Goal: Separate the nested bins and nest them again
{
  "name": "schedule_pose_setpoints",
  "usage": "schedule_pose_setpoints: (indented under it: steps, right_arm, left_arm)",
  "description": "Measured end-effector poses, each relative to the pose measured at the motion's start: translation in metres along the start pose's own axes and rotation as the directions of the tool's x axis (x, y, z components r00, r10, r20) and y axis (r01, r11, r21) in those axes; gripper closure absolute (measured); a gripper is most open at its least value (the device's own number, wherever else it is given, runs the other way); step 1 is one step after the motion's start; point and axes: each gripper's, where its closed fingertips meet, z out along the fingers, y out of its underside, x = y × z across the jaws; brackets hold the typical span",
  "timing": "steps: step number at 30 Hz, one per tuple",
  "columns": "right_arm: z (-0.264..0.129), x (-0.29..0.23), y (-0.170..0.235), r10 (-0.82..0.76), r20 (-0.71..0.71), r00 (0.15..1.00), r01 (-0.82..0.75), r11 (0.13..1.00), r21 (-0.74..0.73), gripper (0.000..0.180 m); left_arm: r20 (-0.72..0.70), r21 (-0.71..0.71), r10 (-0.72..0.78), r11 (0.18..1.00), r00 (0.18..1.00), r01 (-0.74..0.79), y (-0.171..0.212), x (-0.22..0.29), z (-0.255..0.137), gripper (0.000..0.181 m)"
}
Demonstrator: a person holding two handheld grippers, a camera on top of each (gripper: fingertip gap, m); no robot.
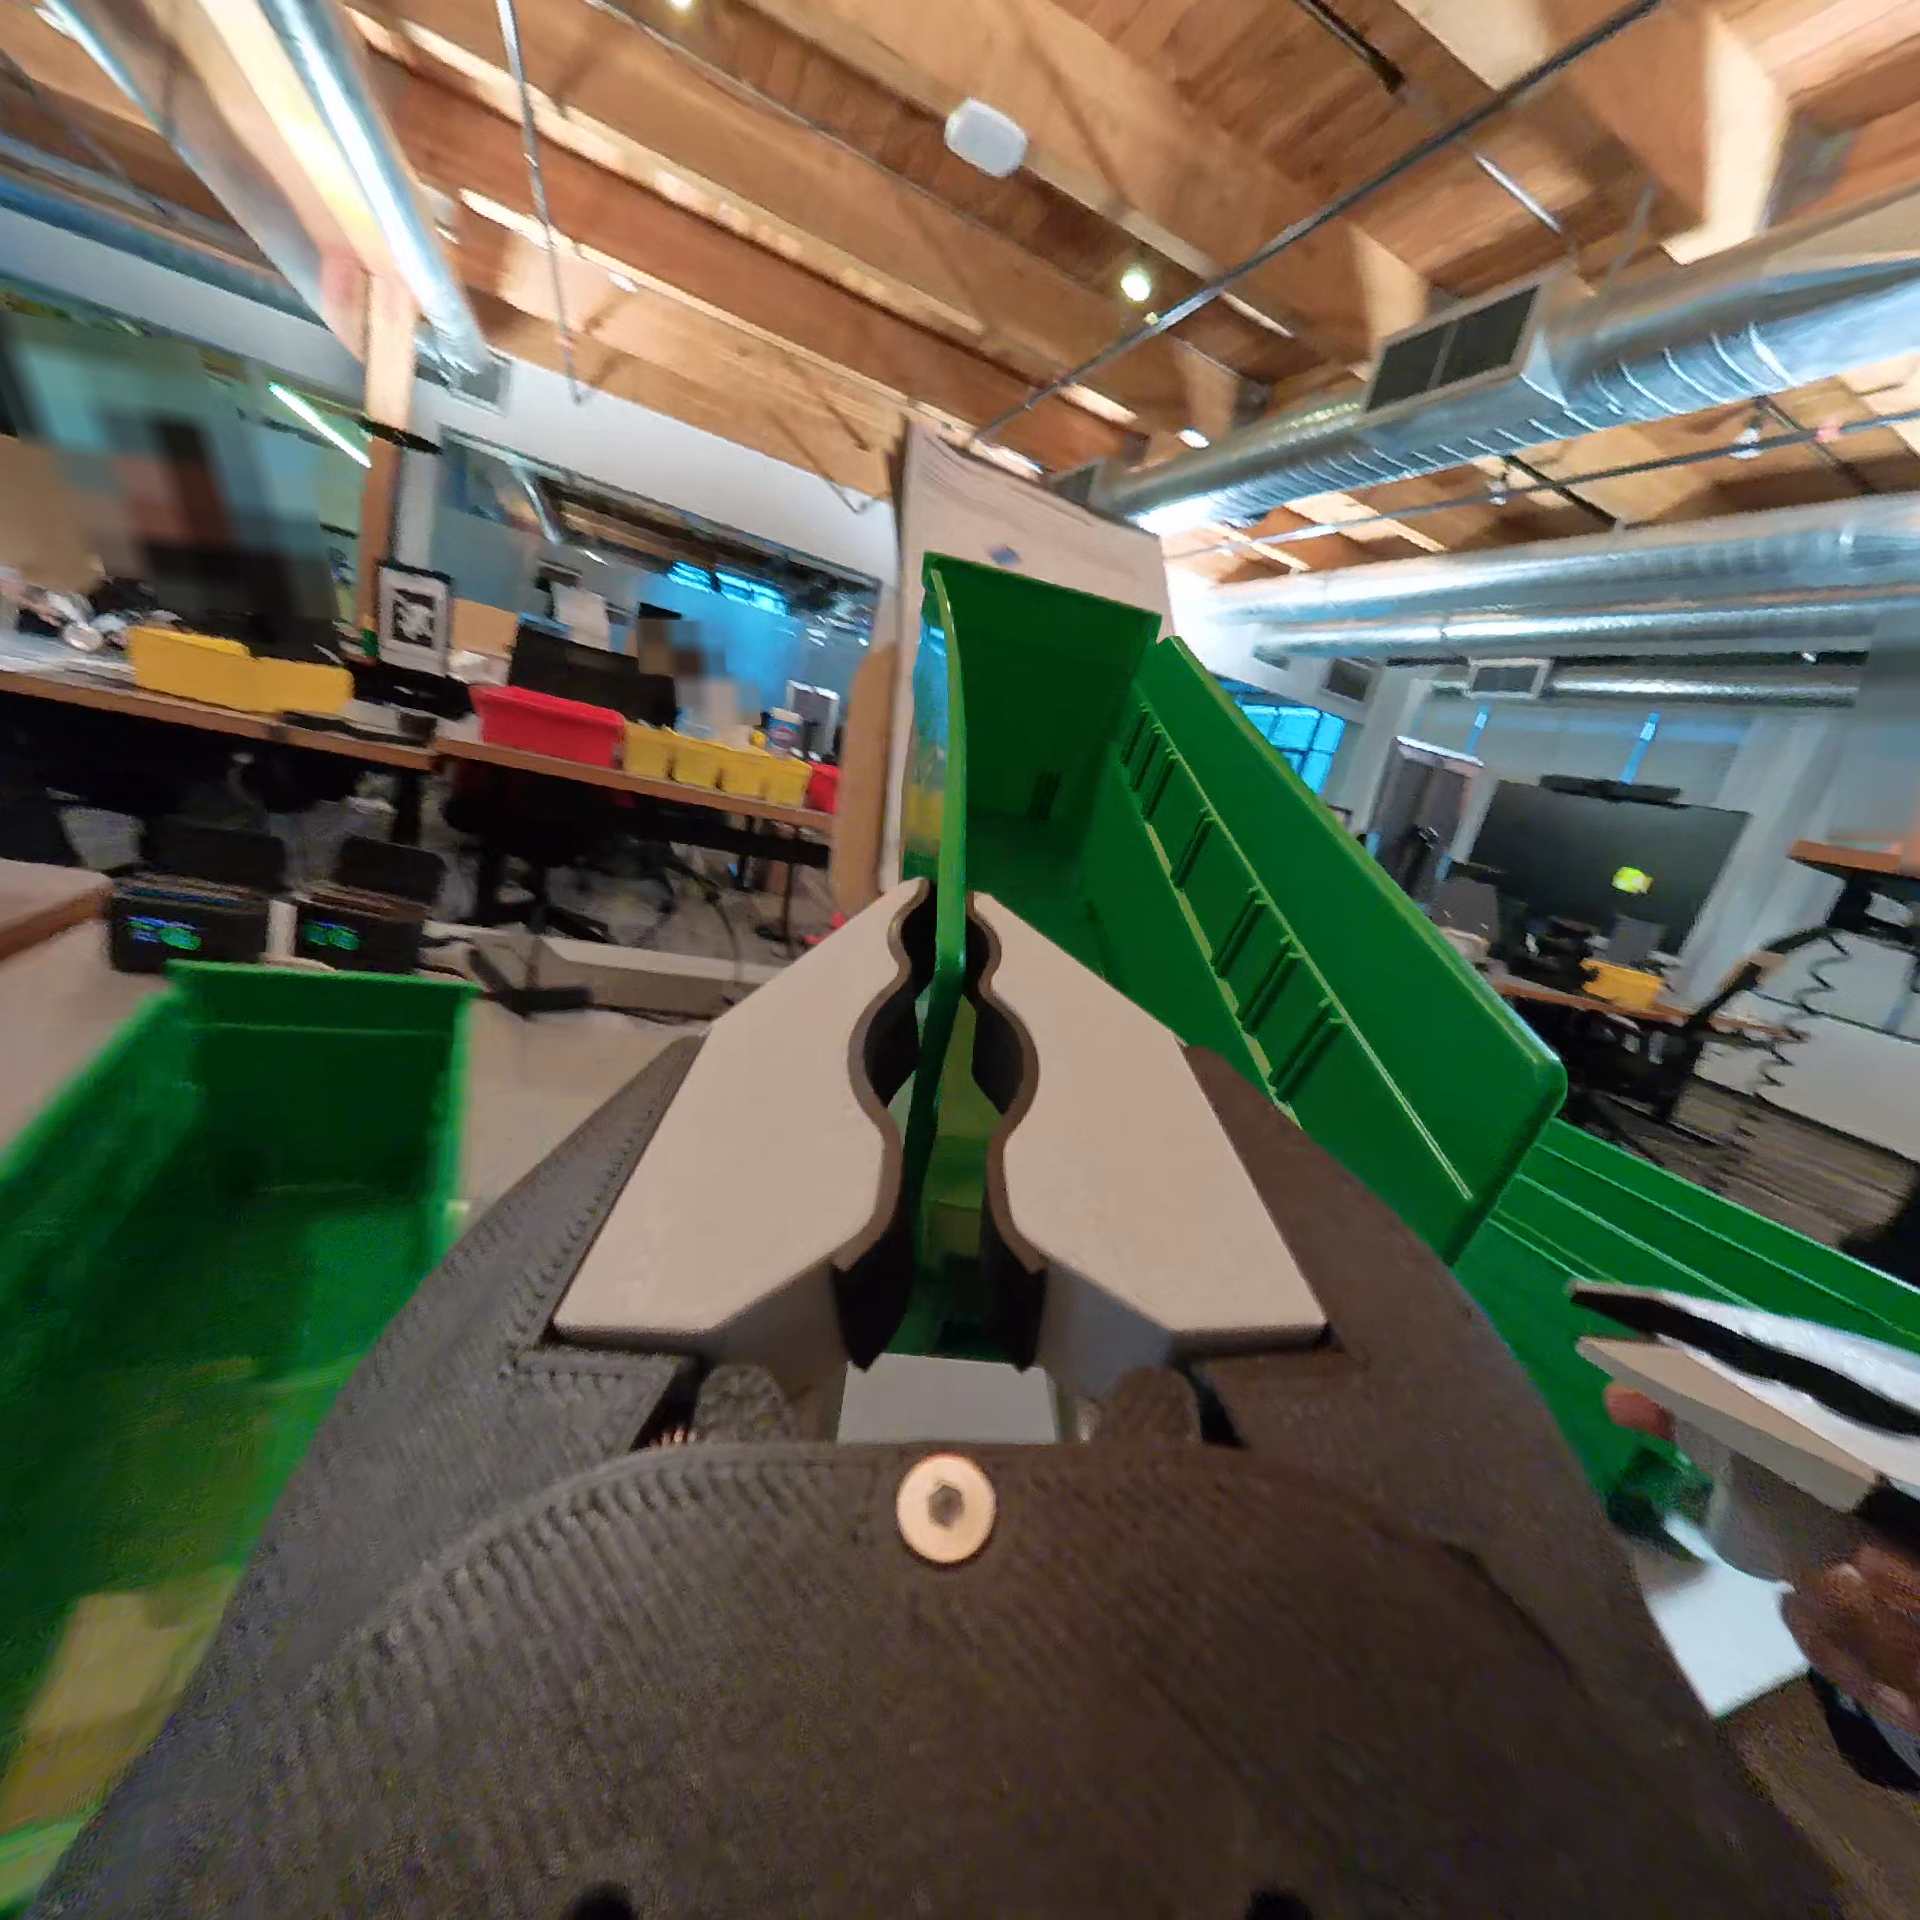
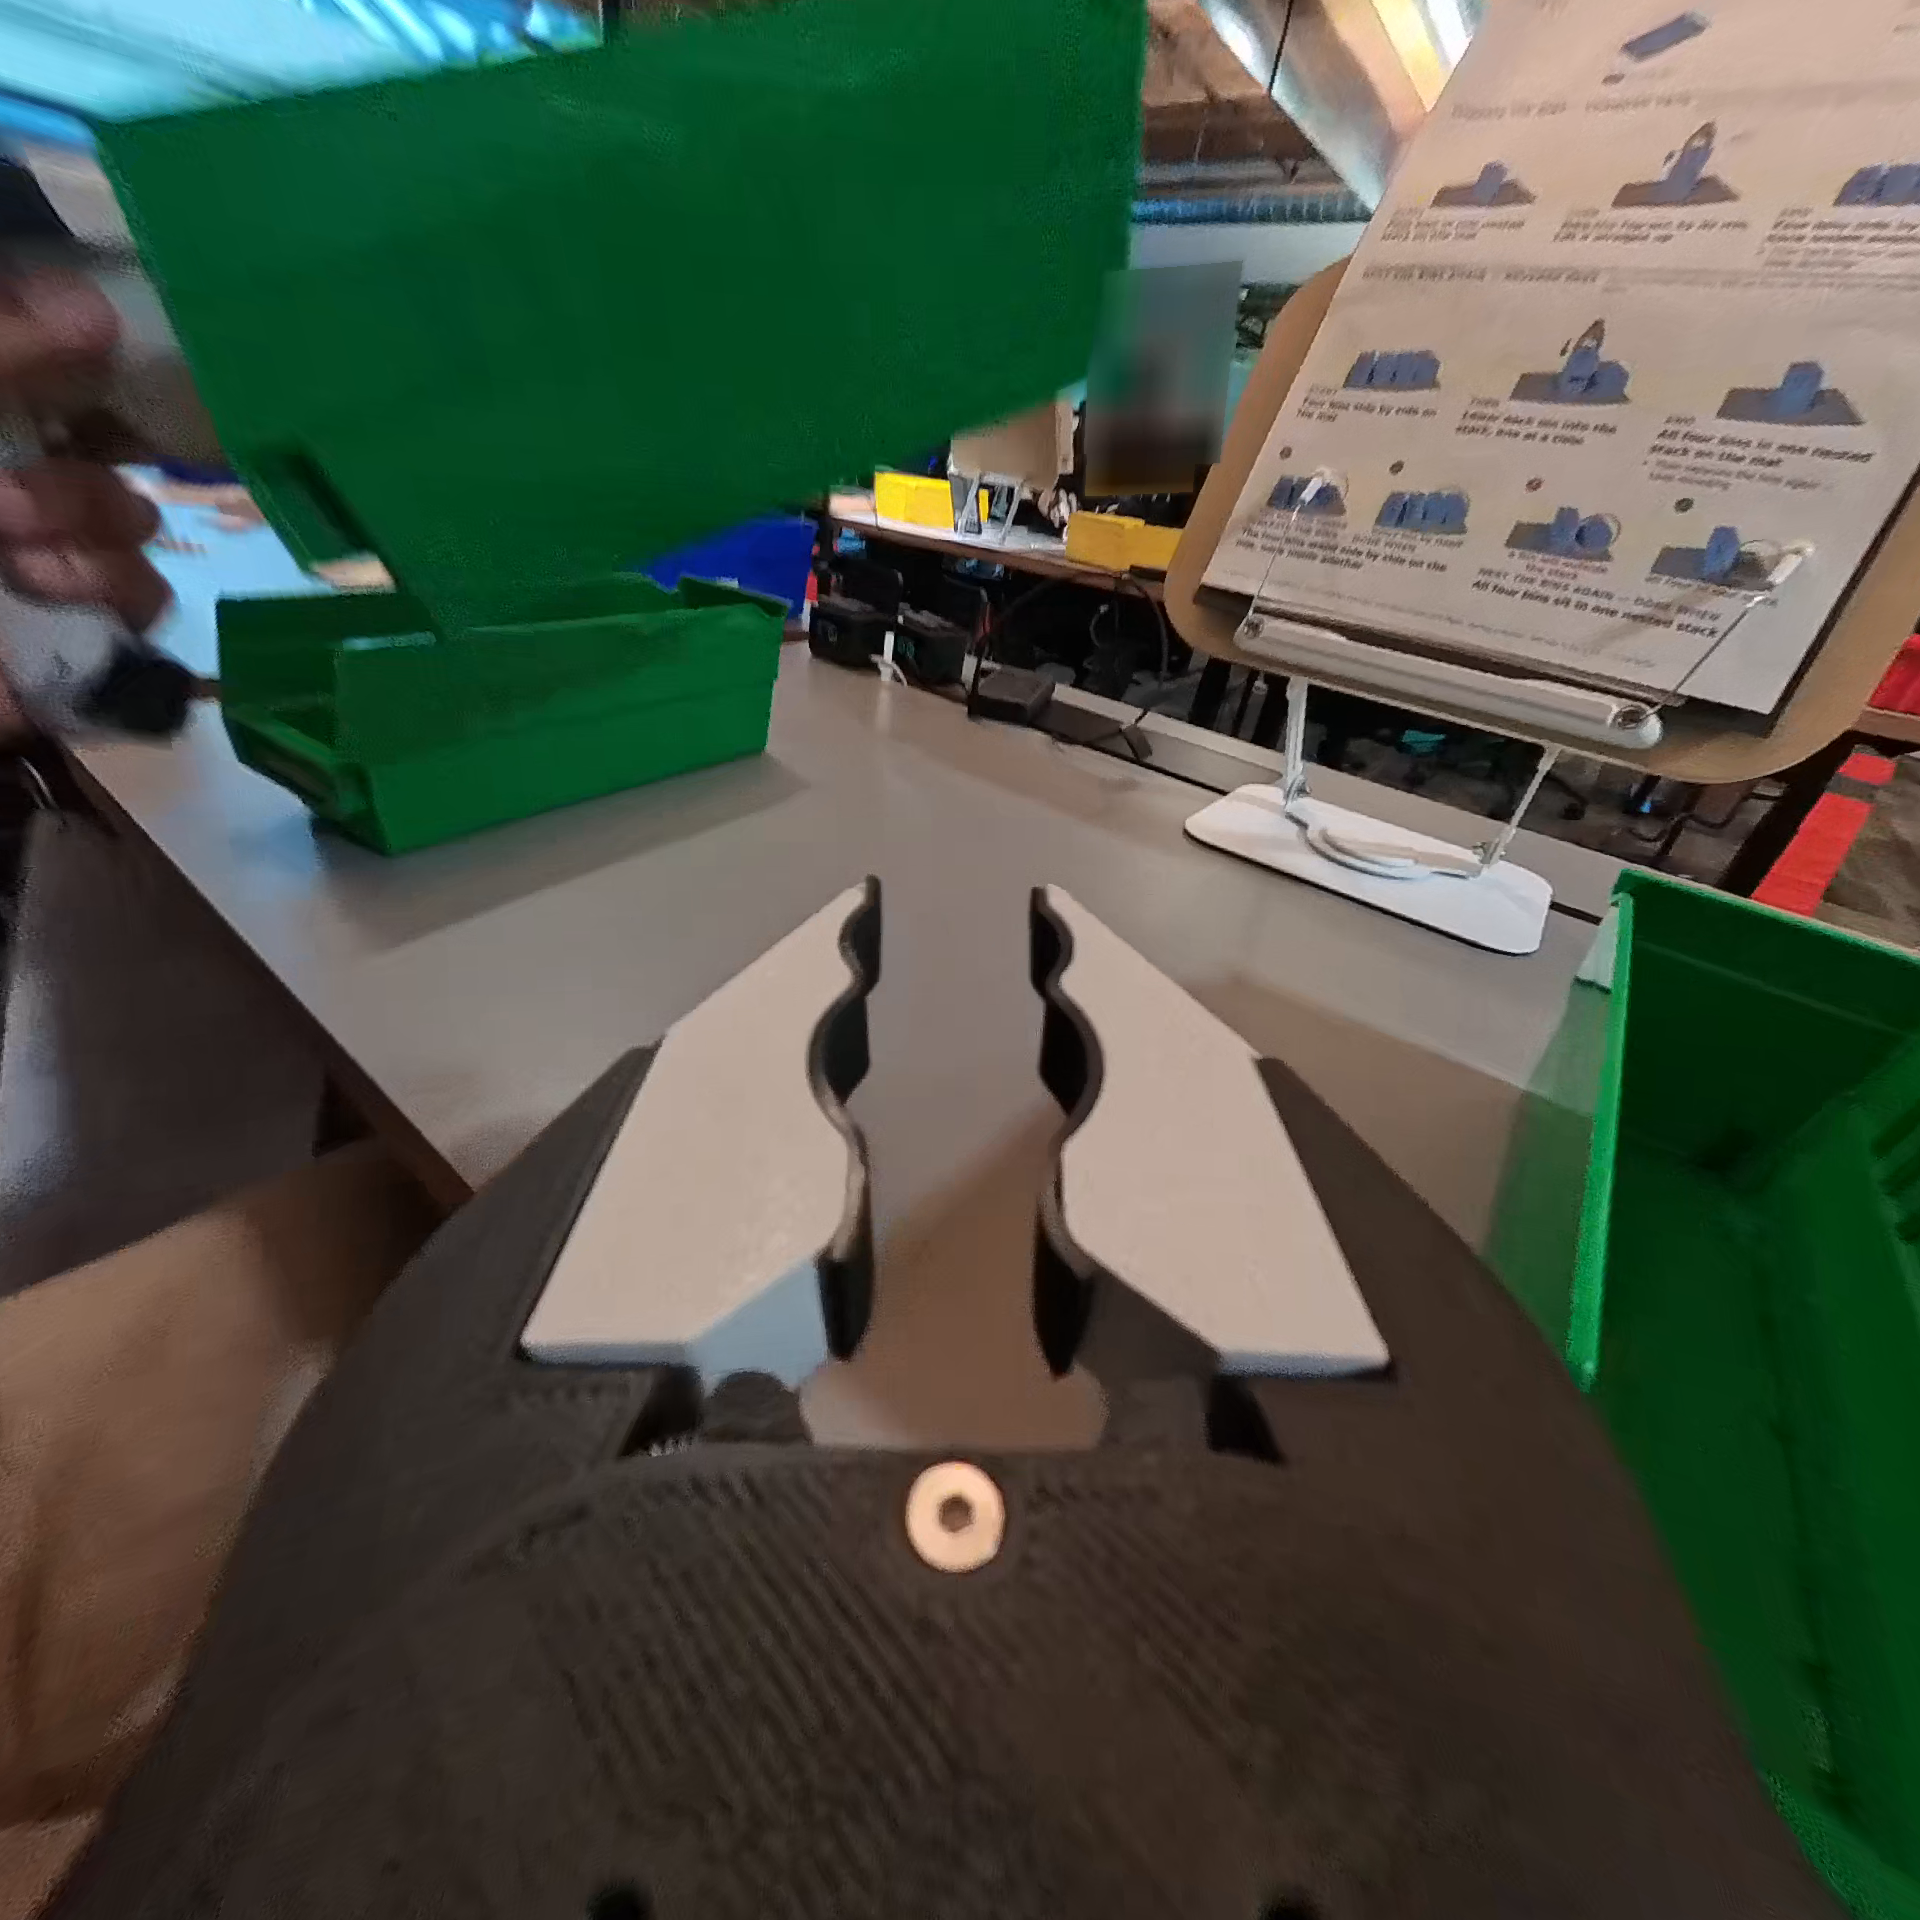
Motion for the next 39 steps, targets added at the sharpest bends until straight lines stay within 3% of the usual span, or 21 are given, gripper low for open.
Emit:
schedule_pose_setpoints:
  steps: [1, 8, 11, 13, 15, 17, 24, 29, 32, 39]
  right_arm:
    - [-0.002, -0.002, -0.005, 0.025, -0.004, 1.0, -0.025, 0.999, 0.023, 0.146]
    - [0.003, -0.041, -0.012, 0.185, 0.04, 0.982, -0.187, 0.981, 0.044, 0.113]
    - [0.011, -0.066, -0.007, 0.189, 0.123, 0.974, -0.19, 0.982, 0.0, 0.11]
    - [0.017, -0.068, 0.002, 0.203, 0.087, 0.975, -0.201, 0.979, -0.04, 0.109]
    - [0.016, -0.049, 0.01, 0.2, -0.041, 0.979, -0.203, 0.977, -0.061, 0.141]
    - [0.013, -0.033, 0.009, 0.241, -0.104, 0.965, -0.248, 0.967, -0.054, 0.15]
    - [-0.003, 0.026, 0.026, 0.253, -0.325, 0.911, -0.285, 0.957, -0.054, 0.179]
    - [-0.011, 0.043, 0.032, 0.213, -0.434, 0.875, -0.249, 0.968, -0.026, 0.179]
    - [-0.012, 0.053, 0.036, 0.121, -0.506, 0.854, -0.161, 0.986, -0.036, 0.179]
    - [0.004, 0.059, 0.059, 0.143, -0.524, 0.839, -0.217, 0.973, -0.083, 0.179]
  left_arm:
    - [-0.016, -0.026, -0.002, 1.0, 1.0, 0.001, 0.014, 0.013, 0.005, 0.181]
    - [-0.029, -0.17, 0.022, 0.985, 0.999, -0.027, 0.105, 0.067, 0.011, 0.181]
    - [-0.036, -0.203, -0.009, 0.979, 0.999, 0.001, 0.125, 0.081, 0.008, 0.181]
    - [-0.073, -0.228, -0.039, 0.973, 0.997, 0.022, 0.137, 0.098, 0.005, 0.18]
    - [-0.046, -0.236, -0.105, 0.967, 0.993, 0.092, 0.145, 0.102, 0.001, 0.177]
    - [-0.082, -0.25, -0.152, 0.96, 0.985, 0.127, 0.149, 0.111, 0.0, 0.171]
    - [-0.28, -0.288, -0.035, 0.957, 0.959, -0.049, 0.163, 0.167, 0.002, 0.143]
    - [-0.321, -0.348, -0.107, 0.938, 0.941, -0.012, 0.177, 0.178, 0.001, 0.151]
    - [-0.271, -0.385, -0.174, 0.921, 0.947, 0.059, 0.182, 0.168, 0.001, 0.153]
    - [-0.208, -0.394, -0.205, 0.912, 0.956, 0.11, 0.181, 0.15, 0.002, 0.153]
